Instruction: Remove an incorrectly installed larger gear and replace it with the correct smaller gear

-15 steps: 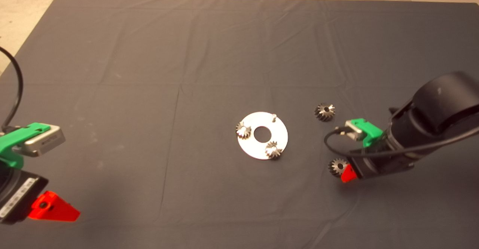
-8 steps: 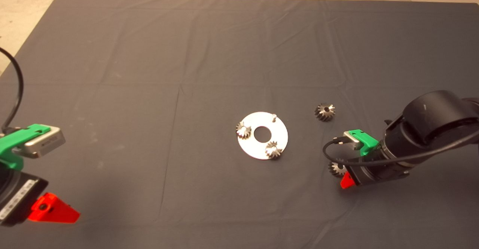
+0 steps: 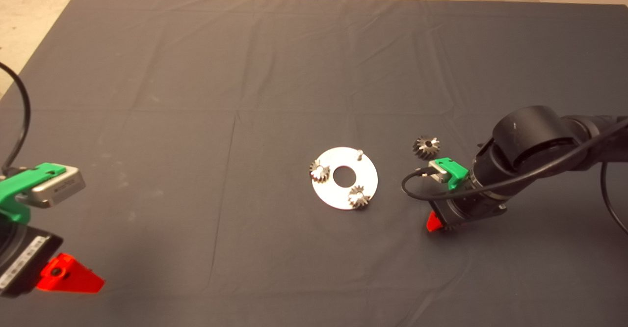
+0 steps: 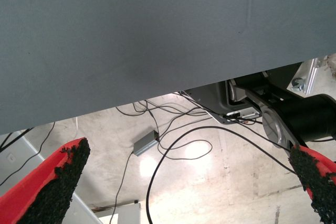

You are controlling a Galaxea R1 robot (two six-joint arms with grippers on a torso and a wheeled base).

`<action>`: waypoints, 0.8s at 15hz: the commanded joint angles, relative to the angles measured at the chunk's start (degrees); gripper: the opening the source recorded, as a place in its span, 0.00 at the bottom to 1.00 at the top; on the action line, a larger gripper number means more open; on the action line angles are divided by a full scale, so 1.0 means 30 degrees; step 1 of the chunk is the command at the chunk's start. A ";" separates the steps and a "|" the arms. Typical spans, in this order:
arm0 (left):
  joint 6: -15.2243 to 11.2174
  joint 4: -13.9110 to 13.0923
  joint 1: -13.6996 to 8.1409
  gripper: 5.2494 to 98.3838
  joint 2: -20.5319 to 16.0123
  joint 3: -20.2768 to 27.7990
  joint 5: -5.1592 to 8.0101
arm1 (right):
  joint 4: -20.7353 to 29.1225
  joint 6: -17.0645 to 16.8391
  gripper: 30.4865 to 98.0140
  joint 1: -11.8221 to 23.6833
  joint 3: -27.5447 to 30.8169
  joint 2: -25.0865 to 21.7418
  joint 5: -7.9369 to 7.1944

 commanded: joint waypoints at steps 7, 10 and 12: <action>-0.0082 -0.0253 -0.0203 1.00 0.0121 -0.0057 0.2544 | -0.0907 -0.0927 0.40 0.0608 -0.1175 0.0585 -0.0599; -0.0082 -0.0253 -0.0203 1.00 0.0141 -0.0145 0.2544 | -0.0800 -0.0927 0.40 0.1081 -0.1080 0.0448 -0.0599; -0.0082 -0.0253 -0.0203 1.00 0.0150 -0.0203 0.2544 | -0.0752 -0.0908 0.40 0.1691 -0.0873 0.0205 -0.0599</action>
